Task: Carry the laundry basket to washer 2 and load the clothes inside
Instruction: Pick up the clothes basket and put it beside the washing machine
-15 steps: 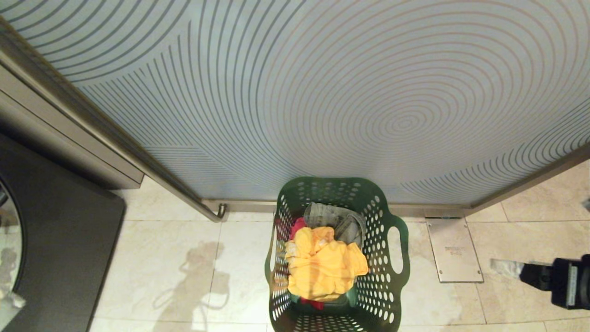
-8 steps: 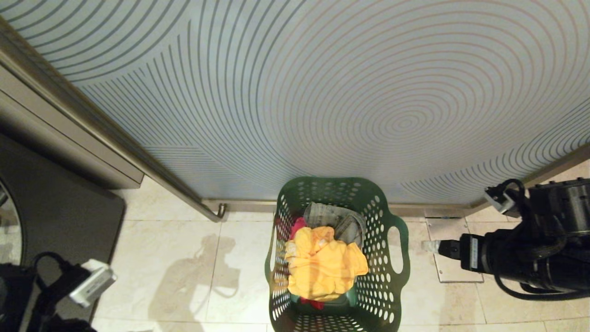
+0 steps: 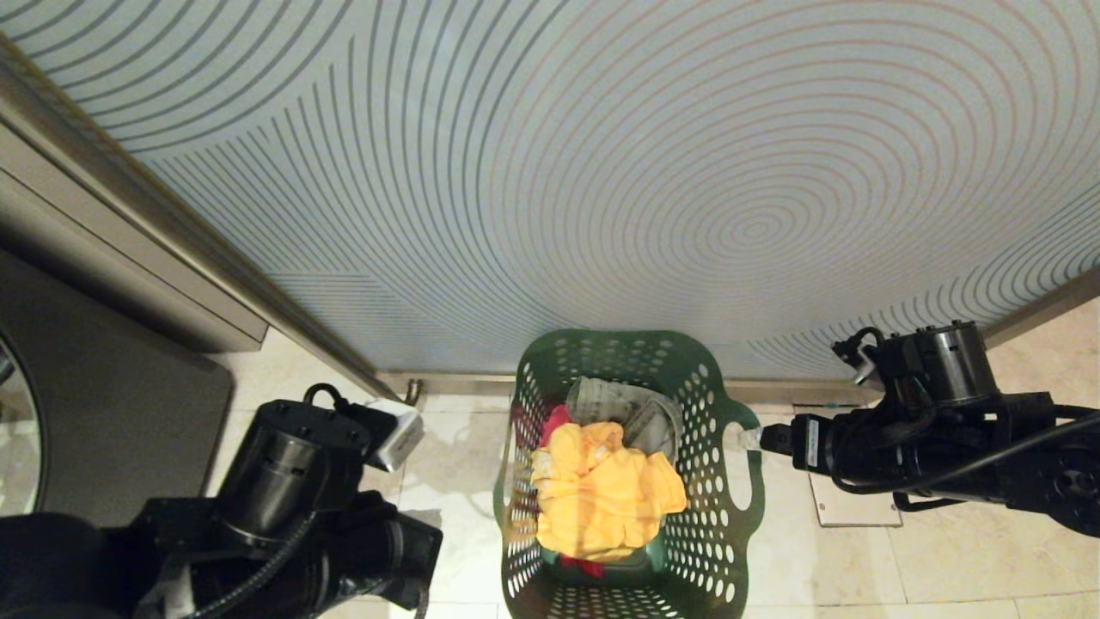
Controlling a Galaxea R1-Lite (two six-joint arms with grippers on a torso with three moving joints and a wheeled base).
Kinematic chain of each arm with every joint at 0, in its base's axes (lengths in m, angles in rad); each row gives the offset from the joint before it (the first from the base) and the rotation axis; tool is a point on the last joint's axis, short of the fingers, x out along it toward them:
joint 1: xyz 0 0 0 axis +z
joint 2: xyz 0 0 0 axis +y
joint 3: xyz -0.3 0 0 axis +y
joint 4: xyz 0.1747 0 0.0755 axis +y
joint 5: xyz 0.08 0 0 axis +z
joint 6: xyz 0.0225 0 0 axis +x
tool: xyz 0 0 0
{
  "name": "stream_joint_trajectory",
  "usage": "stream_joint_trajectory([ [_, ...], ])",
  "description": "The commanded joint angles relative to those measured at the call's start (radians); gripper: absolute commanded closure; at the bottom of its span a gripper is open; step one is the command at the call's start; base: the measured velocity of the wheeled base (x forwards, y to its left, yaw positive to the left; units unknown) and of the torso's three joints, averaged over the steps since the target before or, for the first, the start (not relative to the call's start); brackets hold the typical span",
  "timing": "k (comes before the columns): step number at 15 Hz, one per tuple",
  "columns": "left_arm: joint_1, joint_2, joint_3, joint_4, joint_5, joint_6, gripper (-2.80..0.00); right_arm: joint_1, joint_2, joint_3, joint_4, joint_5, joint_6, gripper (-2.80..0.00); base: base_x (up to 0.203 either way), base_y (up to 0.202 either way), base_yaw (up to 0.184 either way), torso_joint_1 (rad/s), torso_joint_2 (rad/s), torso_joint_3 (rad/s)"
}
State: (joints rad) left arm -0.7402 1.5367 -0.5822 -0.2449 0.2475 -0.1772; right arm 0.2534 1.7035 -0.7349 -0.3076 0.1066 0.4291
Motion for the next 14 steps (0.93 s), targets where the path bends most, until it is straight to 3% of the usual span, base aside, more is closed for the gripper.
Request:
stream_joint_trajectory([
  [1,-0.046,0.046,-0.028,0.001,0.06,-0.005,0.0,0.001,0.003,-0.008,0.008,0.004,0.003,-2.8,0.0,0.0,0.0,0.0,0.0,0.0],
  [9,-0.056,0.007,-0.022,-0.001,0.071,-0.008,0.0,0.007,0.006,-0.041,0.05,0.01,0.022,-2.8,0.0,0.0,0.0,0.0,0.0,0.0],
  [10,-0.06,0.014,-0.023,-0.004,0.069,-0.008,-2.8,0.007,0.016,-0.054,0.05,0.01,0.025,-2.8,0.0,0.0,0.0,0.0,0.0,0.0],
  [14,-0.074,0.046,-0.047,-0.006,0.065,-0.017,-2.8,0.007,0.026,-0.09,0.068,0.034,0.055,-2.8,0.0,0.0,0.0,0.0,0.0,0.0],
])
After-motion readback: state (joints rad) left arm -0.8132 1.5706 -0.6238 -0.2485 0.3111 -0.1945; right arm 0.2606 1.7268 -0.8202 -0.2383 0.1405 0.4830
